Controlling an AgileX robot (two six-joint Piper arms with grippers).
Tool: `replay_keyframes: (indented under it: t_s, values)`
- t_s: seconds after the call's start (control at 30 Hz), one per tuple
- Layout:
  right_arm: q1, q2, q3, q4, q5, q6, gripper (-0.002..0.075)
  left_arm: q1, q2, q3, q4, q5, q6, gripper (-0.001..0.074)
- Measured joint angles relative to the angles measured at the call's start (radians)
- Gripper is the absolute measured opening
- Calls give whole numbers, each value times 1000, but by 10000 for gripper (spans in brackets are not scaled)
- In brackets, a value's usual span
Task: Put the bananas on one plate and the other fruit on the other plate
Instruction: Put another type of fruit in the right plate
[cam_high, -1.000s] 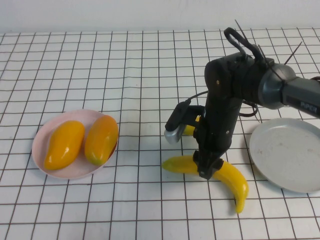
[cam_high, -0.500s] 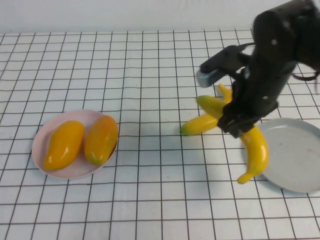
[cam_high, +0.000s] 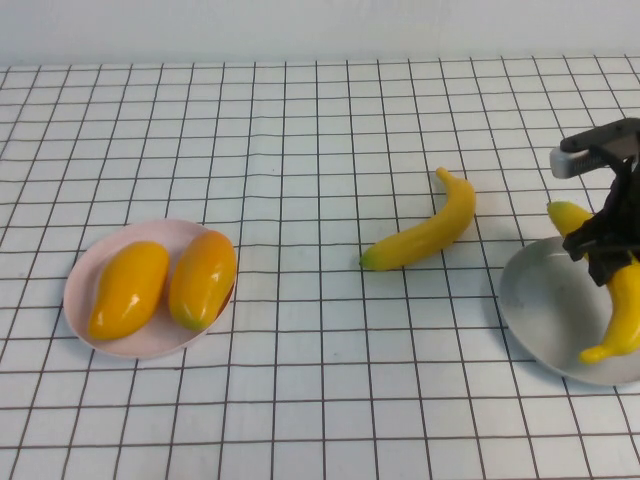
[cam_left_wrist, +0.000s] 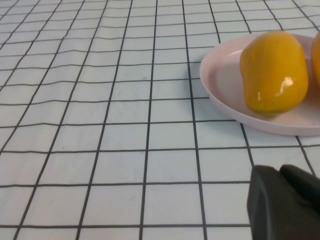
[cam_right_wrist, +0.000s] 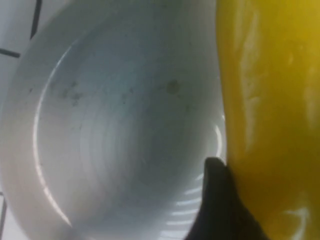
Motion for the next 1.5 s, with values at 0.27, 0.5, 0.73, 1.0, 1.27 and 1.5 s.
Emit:
replay_keyframes:
  t_s: [0.27,0.5,0.73,1.0,1.27,1.5]
  values:
    - [0,56,-4,-30,-3,39,470,0,0,0,0,0,0,-1]
    - [0,-25,-42,46,12,65,392,0,0,0,0,0,0,-1]
    - [64,-106,-49,291,-48,-17,339,0,0,0,0,0,0,-1]
    - [251,-106,-51,262,-59,-32,367,0,0,0,0,0,0,-1]
    - [291,6,-287,213,13,43,450,0,0,0,0,0,0,-1]
    - [292,282,-673,149,142,140,453,0,0,0,0,0,0,-1]
